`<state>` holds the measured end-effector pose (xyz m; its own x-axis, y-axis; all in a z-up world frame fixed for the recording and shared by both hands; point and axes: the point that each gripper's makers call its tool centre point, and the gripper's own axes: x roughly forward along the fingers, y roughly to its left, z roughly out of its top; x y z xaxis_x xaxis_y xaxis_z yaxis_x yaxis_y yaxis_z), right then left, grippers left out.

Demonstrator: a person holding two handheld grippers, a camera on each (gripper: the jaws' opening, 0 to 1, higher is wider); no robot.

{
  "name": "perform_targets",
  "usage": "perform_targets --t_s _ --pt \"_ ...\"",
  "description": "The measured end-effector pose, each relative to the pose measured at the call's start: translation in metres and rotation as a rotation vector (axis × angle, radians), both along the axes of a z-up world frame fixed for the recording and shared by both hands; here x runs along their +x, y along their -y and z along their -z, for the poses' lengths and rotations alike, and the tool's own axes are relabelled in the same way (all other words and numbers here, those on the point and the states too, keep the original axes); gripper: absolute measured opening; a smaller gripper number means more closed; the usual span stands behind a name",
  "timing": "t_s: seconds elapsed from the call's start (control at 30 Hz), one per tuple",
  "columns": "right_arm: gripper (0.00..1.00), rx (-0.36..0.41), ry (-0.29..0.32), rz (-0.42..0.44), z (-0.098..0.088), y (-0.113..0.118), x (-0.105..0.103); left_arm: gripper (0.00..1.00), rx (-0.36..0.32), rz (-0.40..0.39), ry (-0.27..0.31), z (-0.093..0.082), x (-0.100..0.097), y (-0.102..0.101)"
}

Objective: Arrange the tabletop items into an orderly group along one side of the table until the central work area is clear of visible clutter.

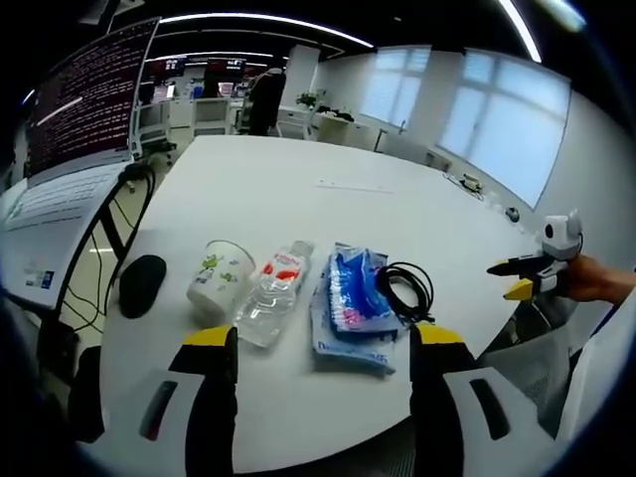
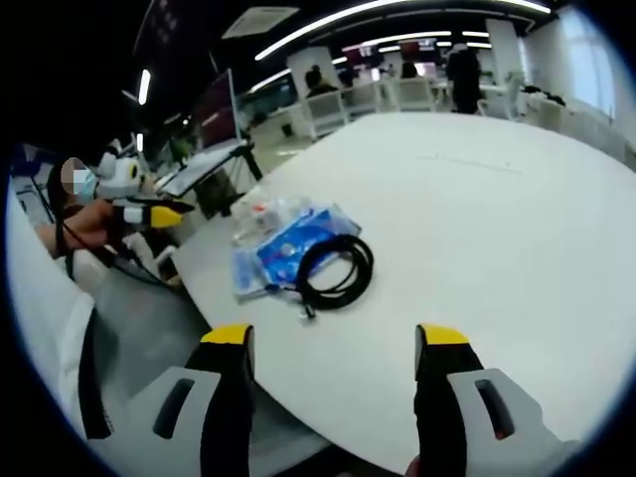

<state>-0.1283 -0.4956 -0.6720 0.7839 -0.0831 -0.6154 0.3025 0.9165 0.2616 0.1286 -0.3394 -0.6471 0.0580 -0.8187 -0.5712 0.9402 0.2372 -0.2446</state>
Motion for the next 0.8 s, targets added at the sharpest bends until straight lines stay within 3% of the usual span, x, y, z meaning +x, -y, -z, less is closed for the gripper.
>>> perform_targets --t_s 0.8 --pt "0.64 0.014 0.002 0.017 0.0029 -0.0083 0.0001 0.69 0.022 0.005 -0.011 0.0081 0.0006 -0.0088"
